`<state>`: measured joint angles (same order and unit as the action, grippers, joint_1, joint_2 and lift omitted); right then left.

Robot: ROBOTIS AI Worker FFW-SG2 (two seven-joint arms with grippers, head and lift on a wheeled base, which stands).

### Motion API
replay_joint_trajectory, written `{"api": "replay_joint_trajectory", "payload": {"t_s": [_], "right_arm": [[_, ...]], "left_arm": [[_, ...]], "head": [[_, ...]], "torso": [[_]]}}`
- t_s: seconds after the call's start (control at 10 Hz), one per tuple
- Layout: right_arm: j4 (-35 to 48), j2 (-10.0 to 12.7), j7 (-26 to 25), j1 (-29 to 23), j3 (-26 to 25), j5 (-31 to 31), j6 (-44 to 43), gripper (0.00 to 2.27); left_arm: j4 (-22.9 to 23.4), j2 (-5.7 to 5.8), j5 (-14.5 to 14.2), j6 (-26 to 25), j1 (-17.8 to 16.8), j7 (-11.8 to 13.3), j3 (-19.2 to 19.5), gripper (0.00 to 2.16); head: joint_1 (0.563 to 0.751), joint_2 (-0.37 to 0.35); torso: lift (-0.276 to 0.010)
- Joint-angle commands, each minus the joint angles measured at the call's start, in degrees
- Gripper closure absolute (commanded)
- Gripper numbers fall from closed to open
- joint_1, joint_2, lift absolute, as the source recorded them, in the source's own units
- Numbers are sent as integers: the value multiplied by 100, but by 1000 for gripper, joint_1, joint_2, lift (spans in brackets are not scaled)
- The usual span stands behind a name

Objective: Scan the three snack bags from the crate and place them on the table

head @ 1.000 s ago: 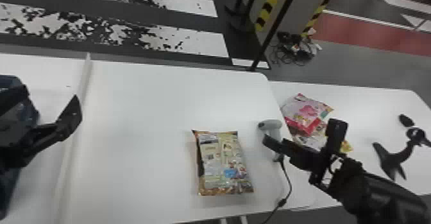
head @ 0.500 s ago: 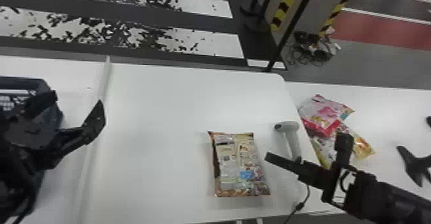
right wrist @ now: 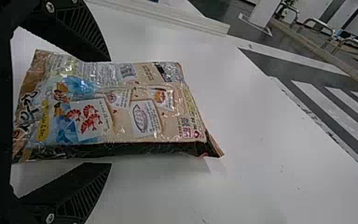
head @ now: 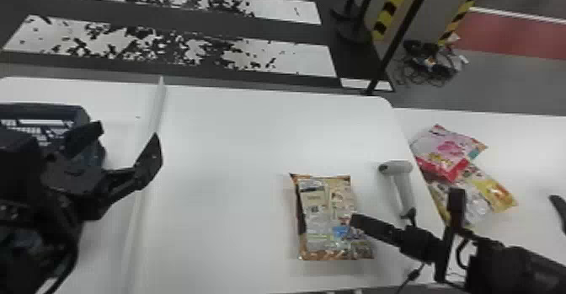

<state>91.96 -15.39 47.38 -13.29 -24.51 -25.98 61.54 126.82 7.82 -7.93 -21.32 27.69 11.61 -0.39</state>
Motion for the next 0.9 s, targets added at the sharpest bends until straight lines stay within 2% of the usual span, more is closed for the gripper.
{"api": "replay_joint_trajectory", "payload": {"t_s": [0.0,0.2,0.3,0.4,0.5,0.6,0.8], "right_arm": [[-117,-158,114,45,219,102,-5,87],[-328,-210,122,133,535,480,-58,97],[-398,-219,202,186,702,761,-111,380],[-389,-219,202,186,755,823,-146,1484],[-354,-219,210,168,746,761,-146,2115],[-266,-210,228,116,693,700,-146,2246],[-55,-202,272,28,579,541,-128,2246]], "left_arm": [[-17,1,20,-9,-9,-1,-57,22],[-17,1,11,9,-36,-1,-101,22],[-34,1,11,-9,-36,-1,-110,22],[-69,9,11,9,-53,-1,-128,22],[-69,9,11,9,-53,-10,-136,22],[-61,18,11,-9,-53,-10,-145,22],[-43,36,11,-9,-53,-19,-154,22]], "head": [[695,-181],[695,-181],[695,-182],[695,-179],[695,-178],[695,-177],[695,-175]], "torso": [[-62],[-62],[-62],[-62],[-62],[-62],[-62]]}}
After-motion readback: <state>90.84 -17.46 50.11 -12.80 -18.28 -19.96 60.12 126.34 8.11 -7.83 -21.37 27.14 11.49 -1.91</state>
